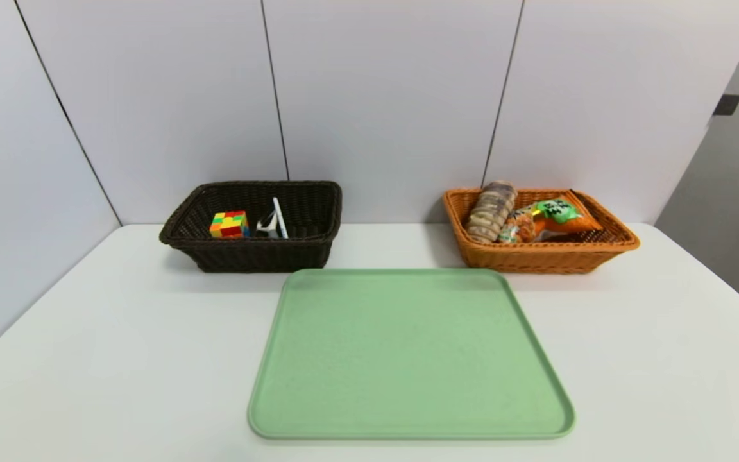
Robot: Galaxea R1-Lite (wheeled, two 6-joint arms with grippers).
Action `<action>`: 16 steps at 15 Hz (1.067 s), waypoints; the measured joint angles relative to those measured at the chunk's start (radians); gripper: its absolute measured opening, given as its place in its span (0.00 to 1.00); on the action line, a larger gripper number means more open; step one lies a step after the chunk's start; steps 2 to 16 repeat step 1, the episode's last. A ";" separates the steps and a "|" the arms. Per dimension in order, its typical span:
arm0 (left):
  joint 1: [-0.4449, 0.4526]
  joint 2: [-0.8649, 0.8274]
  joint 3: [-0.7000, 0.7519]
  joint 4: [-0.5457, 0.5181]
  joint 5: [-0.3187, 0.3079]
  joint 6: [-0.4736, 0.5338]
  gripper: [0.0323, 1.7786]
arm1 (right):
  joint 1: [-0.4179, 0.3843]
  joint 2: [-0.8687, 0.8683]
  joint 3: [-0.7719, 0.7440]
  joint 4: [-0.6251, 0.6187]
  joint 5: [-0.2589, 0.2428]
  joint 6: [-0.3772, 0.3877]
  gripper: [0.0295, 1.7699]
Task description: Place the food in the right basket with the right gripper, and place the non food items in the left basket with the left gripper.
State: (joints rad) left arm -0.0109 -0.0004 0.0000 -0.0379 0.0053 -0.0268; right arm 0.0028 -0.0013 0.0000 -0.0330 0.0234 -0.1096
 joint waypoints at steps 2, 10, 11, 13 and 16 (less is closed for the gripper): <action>0.000 0.000 0.000 0.000 0.000 0.000 0.95 | 0.000 0.000 0.000 0.012 0.004 -0.008 0.97; 0.000 0.000 0.000 0.000 0.000 0.000 0.95 | 0.000 0.000 0.000 0.012 0.004 -0.008 0.97; 0.000 0.000 0.000 0.000 0.000 0.000 0.95 | 0.000 0.000 0.000 0.012 0.004 -0.008 0.97; 0.000 0.000 0.000 0.000 0.000 0.000 0.95 | 0.000 0.000 0.000 0.012 0.004 -0.008 0.97; 0.000 0.000 0.000 0.000 0.000 0.000 0.95 | 0.000 0.000 0.000 0.012 0.004 -0.008 0.97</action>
